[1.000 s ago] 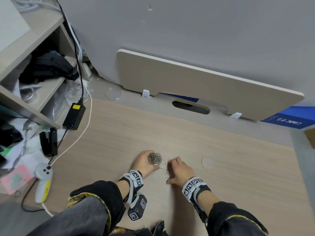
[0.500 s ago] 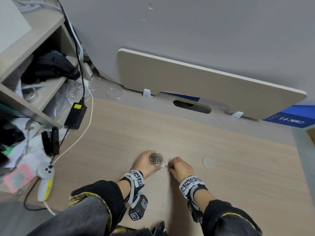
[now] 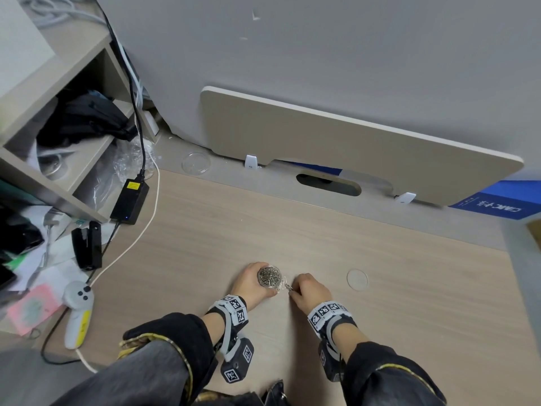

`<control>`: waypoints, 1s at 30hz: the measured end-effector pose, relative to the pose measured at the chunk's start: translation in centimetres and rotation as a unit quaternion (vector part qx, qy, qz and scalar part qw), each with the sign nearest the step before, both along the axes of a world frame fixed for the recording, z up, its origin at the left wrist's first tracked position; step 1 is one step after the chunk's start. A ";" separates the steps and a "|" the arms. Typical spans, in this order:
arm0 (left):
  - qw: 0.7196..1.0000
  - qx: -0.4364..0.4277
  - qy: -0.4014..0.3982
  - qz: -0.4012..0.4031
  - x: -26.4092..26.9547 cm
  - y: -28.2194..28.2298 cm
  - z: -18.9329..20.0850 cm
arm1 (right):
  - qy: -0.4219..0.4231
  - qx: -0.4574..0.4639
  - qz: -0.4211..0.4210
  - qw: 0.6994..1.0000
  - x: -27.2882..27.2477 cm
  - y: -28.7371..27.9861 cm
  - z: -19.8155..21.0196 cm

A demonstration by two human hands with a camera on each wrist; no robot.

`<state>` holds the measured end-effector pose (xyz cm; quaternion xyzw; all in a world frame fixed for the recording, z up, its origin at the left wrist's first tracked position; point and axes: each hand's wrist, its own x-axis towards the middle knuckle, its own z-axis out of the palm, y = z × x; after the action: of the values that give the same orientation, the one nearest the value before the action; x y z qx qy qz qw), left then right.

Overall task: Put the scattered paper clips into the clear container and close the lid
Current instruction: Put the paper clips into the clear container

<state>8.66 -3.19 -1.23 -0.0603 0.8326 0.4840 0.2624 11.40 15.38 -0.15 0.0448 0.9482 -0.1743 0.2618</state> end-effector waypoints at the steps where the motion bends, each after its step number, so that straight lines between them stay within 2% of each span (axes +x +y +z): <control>1: 1.000 0.001 -0.001 0.001 0.0 0.0 0.0 | -0.005 -0.008 -0.006 1.000 0.0 0.1 0.0; 7: 1.000 -0.003 0.001 -0.002 0.3 -0.1 0.0 | -0.047 -0.040 -0.065 0.996 -0.2 0.4 -0.2; 16: 1.000 0.005 -0.005 -0.009 0.9 -0.2 -0.1 | -0.063 -0.091 -0.112 0.987 0.0 1.0 -0.5; 22: 1.000 0.012 -0.010 -0.010 0.9 -0.5 0.2 | -0.052 -0.178 -0.180 0.966 -0.1 2.3 0.4; 26: 1.000 0.020 -0.007 -0.011 0.8 0.1 0.3 | -0.036 -0.219 -0.142 0.965 -1.4 2.1 3.1; 30: 0.999 0.027 0.001 -0.045 0.8 1.3 0.8 | -0.023 -0.160 -0.049 0.986 -2.8 0.8 5.4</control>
<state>9.42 -1.85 -0.43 -0.0153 0.8217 0.4938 0.2841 8.61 16.17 5.23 0.0532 0.8984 -0.3352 0.2789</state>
